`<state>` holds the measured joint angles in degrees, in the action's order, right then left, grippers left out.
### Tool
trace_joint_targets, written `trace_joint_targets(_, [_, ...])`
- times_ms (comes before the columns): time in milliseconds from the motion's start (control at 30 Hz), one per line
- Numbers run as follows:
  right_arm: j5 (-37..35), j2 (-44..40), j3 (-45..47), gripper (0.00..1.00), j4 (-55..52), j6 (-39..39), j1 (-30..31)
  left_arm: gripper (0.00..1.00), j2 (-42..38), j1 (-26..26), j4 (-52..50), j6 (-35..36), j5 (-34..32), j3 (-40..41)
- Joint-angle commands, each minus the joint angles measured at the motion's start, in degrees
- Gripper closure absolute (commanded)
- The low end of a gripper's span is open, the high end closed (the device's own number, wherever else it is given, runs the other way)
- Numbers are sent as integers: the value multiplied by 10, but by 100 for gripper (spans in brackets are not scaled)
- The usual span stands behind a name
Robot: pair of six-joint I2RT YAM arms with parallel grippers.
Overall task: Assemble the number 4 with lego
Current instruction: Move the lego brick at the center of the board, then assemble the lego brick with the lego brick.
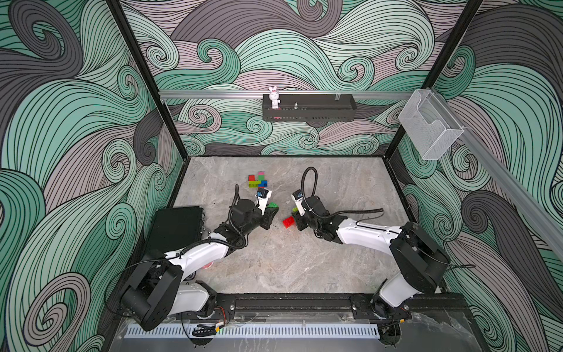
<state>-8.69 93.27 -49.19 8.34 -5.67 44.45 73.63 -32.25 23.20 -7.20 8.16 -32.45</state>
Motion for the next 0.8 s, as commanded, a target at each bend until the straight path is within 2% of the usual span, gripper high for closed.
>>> trace_joint_targets(0, [8,32,11,100,-88,-14,1,100,-2,2,2,37,63,-10])
trace_joint_targets(100, [6,37,17,100,-89,-14,1,100,10,1,0,95,122,-15])
trace_joint_targets(367, [9,47,31,100,-109,-30,2,100,64,0,5,150,148,-39])
trace_joint_targets(500, [7,46,36,100,-115,-30,2,100,96,0,59,162,152,-28])
trace_joint_targets(600, [9,47,35,100,-119,-28,2,100,124,-2,34,189,174,-51])
trace_joint_targets(767, [13,50,35,100,-118,-25,1,100,159,-16,25,229,151,-72])
